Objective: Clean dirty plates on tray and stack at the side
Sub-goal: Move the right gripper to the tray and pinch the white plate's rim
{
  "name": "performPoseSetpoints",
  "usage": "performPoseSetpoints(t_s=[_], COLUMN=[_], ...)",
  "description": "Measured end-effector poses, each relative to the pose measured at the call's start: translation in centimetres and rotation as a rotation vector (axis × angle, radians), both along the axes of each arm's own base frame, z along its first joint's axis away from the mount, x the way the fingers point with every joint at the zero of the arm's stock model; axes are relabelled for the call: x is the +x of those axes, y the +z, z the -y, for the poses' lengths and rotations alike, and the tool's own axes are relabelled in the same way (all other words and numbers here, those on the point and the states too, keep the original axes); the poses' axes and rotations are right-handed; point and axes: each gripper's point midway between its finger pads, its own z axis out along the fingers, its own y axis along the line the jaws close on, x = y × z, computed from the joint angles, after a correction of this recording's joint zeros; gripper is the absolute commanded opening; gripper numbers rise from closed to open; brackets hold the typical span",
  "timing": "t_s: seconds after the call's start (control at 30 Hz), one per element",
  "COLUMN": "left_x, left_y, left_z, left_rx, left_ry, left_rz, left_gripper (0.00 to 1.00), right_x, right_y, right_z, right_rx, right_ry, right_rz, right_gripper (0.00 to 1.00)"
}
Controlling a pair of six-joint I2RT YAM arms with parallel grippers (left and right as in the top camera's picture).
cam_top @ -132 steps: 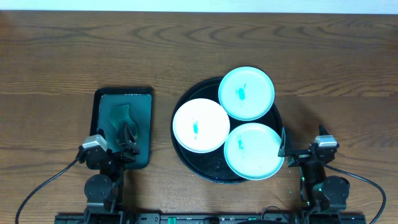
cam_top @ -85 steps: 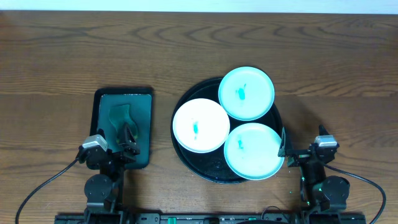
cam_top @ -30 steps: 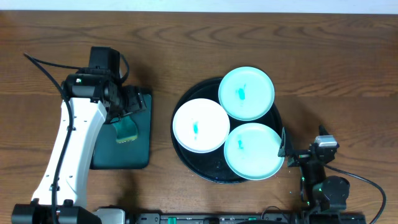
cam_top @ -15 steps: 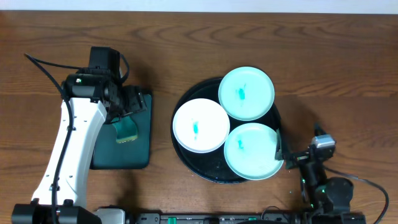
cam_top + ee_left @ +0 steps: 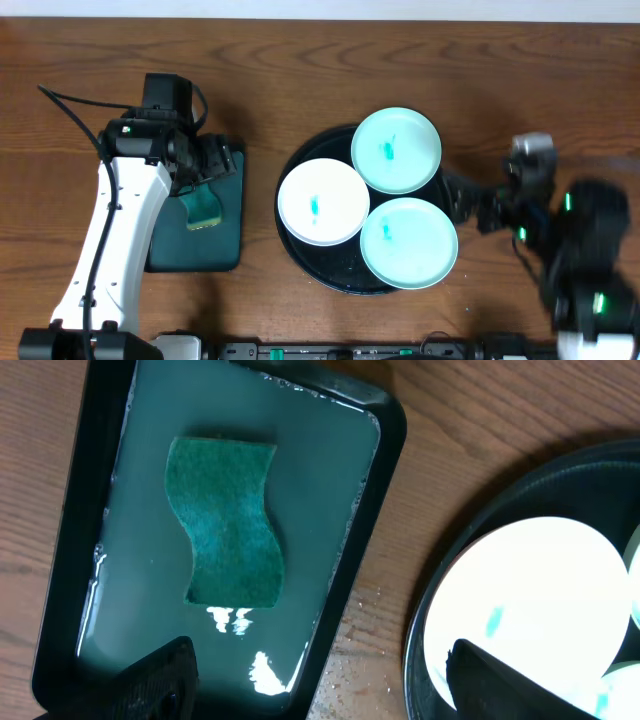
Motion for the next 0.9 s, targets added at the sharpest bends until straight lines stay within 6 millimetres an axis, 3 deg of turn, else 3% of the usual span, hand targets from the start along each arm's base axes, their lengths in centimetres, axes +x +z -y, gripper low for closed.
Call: performPoseSetpoints(t_s=[0.2,0.37,0.63,0.9], left_x=[0.0,0.0,0.0,0.0], left_y=[0.0,0.0,0.0,0.0], left_z=[0.0,0.0,0.0,0.0], left_rx=[0.0,0.0,0.0,0.0], left_ry=[0.0,0.0,0.0,0.0], left_rz=[0.001,0.0,0.0,0.0], left_gripper=[0.8,0.8,0.8,0.8], right_x=[2.9,4.0,3.3,3.7], right_y=[-2.8,-4.2,-8.0,-10.7], right_z=[-2.8,-6.6,-12.0,-13.3], right_rx=[0.029,-0.028,-0.114,-0.148], right_ry=[0.123,0.277,0.443,0.468], right_rz=[-0.46,-0.675,-0.784,-0.835], right_gripper=[0.99,0.99,0.99,0.99])
